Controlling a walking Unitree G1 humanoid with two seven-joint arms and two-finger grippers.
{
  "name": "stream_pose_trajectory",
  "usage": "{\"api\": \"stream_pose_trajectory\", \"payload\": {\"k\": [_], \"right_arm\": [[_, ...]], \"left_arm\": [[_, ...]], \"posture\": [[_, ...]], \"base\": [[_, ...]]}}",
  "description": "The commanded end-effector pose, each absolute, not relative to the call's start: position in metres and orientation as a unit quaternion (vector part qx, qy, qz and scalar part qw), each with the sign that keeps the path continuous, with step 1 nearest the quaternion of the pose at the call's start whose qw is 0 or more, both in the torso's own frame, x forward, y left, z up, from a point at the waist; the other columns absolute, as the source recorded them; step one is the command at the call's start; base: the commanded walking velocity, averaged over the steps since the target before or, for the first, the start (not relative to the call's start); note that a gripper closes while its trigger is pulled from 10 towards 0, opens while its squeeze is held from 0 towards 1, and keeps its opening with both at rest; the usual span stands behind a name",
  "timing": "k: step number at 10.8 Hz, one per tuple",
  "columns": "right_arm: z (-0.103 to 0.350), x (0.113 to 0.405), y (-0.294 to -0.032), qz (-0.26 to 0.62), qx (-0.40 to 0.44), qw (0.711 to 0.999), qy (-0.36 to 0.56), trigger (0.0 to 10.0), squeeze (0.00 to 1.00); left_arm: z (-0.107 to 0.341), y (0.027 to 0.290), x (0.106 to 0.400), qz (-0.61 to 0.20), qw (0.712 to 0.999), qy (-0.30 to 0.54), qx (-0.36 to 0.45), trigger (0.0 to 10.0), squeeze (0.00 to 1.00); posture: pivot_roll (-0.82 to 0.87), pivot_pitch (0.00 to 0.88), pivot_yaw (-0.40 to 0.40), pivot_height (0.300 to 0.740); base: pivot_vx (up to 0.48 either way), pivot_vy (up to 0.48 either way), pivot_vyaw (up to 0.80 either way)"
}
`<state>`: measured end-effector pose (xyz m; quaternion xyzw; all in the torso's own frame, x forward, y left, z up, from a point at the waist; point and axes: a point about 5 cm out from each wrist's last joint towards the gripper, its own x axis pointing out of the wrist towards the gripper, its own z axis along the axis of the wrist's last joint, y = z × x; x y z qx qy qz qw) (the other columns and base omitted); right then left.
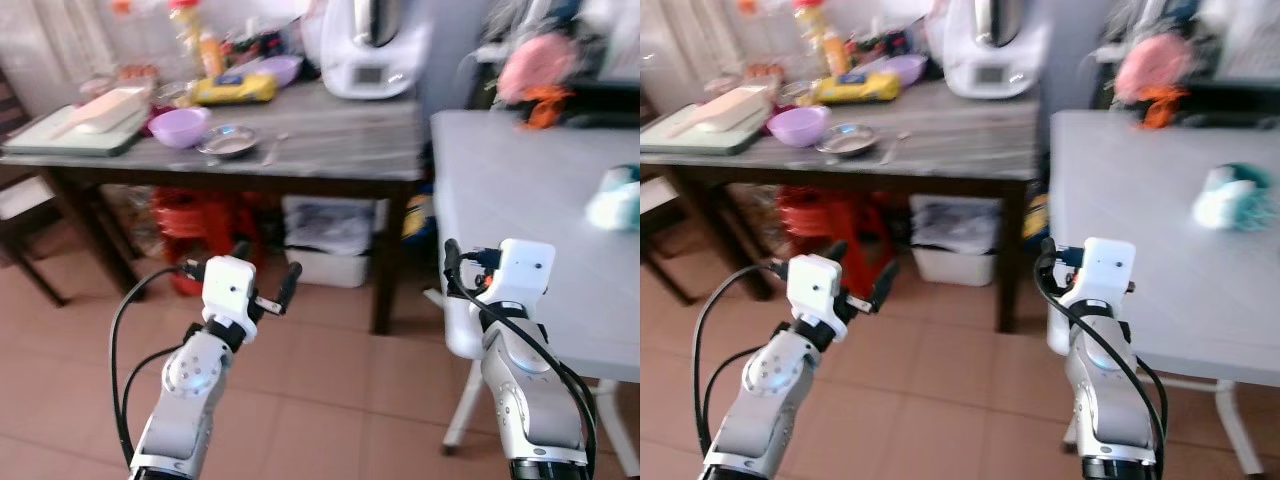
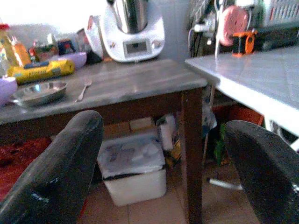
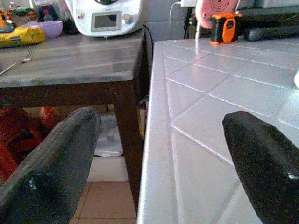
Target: Setting the table
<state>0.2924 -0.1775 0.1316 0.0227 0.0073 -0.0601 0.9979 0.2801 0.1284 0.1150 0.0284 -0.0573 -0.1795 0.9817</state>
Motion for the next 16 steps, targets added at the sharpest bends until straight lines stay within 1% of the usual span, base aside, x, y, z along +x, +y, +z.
{"api": "stream_pose_trajectory", "payload": {"k": [1,2,5,16], "right_arm": [[0.1352,0.2937,-0.1686,-0.049,0.029,0.998,0.0,10.0,0.0],[0.1341,0.2929,-0.1681,-0.048,0.031,0.998,0.002,10.0,0.0],[0.1333,0.2925,-0.1689,-0.051,0.031,0.998,0.004,10.0,0.0],[0.1332,0.2922,-0.1685,-0.049,0.028,0.998,0.005,10.0,0.0]], "left_arm": [[0.1164,0.1354,0.2808,-0.17,0.983,-0.058,0.031,10.0,0.0],[0.1165,0.1343,0.2805,-0.172,0.983,-0.058,0.031,10.0,0.0],[0.1161,0.1331,0.2802,-0.176,0.982,-0.057,0.03,10.0,0.0],[0.1143,0.1289,0.2782,-0.175,0.983,-0.054,0.028,10.0,0.0]], "posture": [[-0.04,0.0,0.082,0.74],[-0.05,0.0,0.083,0.74],[-0.05,0.0,0.085,0.74],[-0.05,0.0,0.083,0.74]], "base": [[0.0,-0.345,0.0],[0.0,-0.349,0.0],[0.0,-0.345,-0.53],[0.0,-0.332,0.0]]}}
